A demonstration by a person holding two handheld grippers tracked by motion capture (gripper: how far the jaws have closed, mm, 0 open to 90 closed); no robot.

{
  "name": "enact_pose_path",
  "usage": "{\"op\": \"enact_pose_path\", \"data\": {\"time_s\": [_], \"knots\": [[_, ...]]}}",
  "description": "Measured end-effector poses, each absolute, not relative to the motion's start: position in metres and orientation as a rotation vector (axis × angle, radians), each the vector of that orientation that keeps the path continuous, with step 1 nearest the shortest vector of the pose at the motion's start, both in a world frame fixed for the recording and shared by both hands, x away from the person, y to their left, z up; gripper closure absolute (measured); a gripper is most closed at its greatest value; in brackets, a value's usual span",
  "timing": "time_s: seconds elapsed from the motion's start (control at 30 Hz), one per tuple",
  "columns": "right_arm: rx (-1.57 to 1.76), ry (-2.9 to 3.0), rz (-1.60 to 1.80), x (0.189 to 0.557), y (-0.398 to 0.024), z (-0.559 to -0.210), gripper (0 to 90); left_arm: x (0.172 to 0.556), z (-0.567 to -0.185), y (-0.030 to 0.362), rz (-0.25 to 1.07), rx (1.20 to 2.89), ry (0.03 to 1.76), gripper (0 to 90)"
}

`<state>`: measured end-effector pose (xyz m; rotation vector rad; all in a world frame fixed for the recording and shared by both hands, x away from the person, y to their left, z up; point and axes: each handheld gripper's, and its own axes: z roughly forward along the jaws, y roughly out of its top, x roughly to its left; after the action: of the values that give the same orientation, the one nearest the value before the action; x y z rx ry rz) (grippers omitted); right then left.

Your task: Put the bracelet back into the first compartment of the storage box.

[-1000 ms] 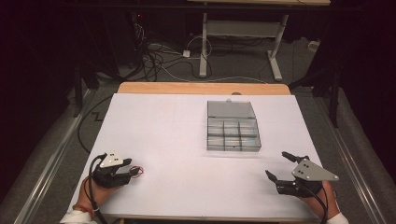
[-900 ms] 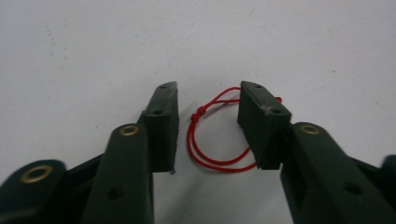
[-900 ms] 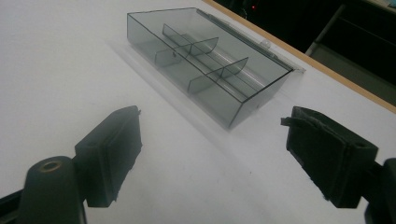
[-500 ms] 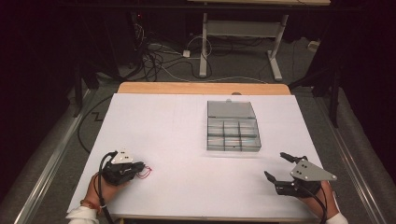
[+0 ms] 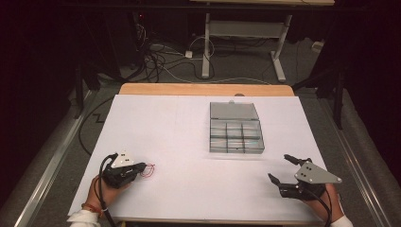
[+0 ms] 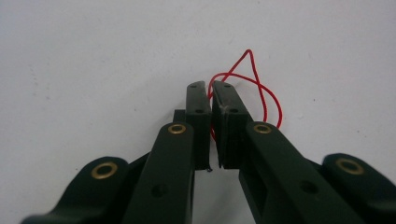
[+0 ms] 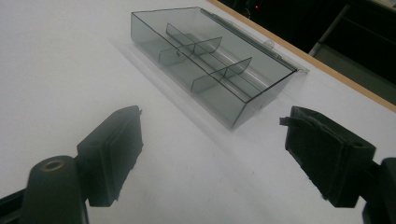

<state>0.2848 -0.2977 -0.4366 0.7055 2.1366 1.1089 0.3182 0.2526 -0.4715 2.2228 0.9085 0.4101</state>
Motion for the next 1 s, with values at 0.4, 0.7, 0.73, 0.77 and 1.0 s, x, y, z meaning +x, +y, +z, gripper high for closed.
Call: {"op": "enact_pose_path", "data": {"time_s": [0.4, 0.7, 0.73, 0.77, 1.0], "knots": [[0.706, 2.129, 1.112, 0.284, -0.298, -0.436, 20.0, 0.317, -0.46, 0.25, 0.46, 2.152, 0.895, 83.4], [0.704, 2.127, 1.114, 0.284, -0.298, -0.436, 19.4, 0.32, -0.451, 0.238, 0.518, 2.141, 0.845, 83.4], [0.701, 2.127, 1.113, 0.283, -0.298, -0.436, 19.3, 0.32, -0.451, 0.238, 0.518, 2.141, 0.845, 83.4], [0.702, 2.127, 1.116, 0.283, -0.298, -0.436, 19.0, 0.321, -0.45, 0.236, 0.518, 2.139, 0.834, 83.4], [0.709, 2.119, 1.137, 0.282, -0.298, -0.436, 17.6, 0.329, -0.444, 0.223, 0.511, 2.144, 0.788, 83.4]]}}
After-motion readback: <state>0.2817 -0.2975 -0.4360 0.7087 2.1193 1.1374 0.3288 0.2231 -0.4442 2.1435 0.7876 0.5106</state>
